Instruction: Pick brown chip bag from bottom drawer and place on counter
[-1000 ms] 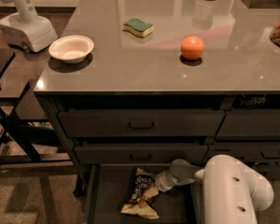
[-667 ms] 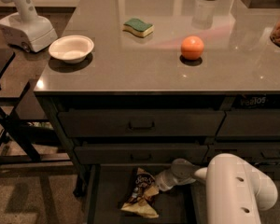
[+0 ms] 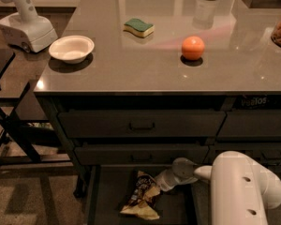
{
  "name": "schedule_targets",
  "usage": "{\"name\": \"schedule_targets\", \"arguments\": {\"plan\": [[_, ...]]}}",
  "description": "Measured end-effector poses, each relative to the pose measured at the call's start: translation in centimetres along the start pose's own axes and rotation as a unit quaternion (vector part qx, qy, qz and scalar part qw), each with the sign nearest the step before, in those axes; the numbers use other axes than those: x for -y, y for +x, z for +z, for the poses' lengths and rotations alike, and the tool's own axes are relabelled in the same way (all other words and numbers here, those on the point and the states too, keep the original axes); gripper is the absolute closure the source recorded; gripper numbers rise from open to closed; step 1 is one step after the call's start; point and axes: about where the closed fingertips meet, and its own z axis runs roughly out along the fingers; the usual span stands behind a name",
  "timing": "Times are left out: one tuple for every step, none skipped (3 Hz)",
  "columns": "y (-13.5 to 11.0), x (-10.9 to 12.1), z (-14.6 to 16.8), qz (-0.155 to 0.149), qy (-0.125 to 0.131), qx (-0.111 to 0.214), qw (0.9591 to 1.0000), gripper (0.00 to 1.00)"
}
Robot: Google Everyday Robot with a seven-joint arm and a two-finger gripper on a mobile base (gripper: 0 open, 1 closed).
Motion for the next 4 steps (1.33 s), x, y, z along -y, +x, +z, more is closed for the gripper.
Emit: {"name": "schedule_targets", "arguments": {"plan": [[-0.2, -1.1, -1.3, -0.004, -0.001, 0.000, 1.0000, 1.00], [-0.2, -2.2, -2.8, -0.004, 0.004, 0.003, 1.0000, 1.00], [-0.2, -3.3, -4.5, -0.002, 0.012, 0.007, 0.9999, 1.00], [-0.3, -4.3, -6.5, 0.006, 0.024, 0.012, 0.9996, 1.00]]}}
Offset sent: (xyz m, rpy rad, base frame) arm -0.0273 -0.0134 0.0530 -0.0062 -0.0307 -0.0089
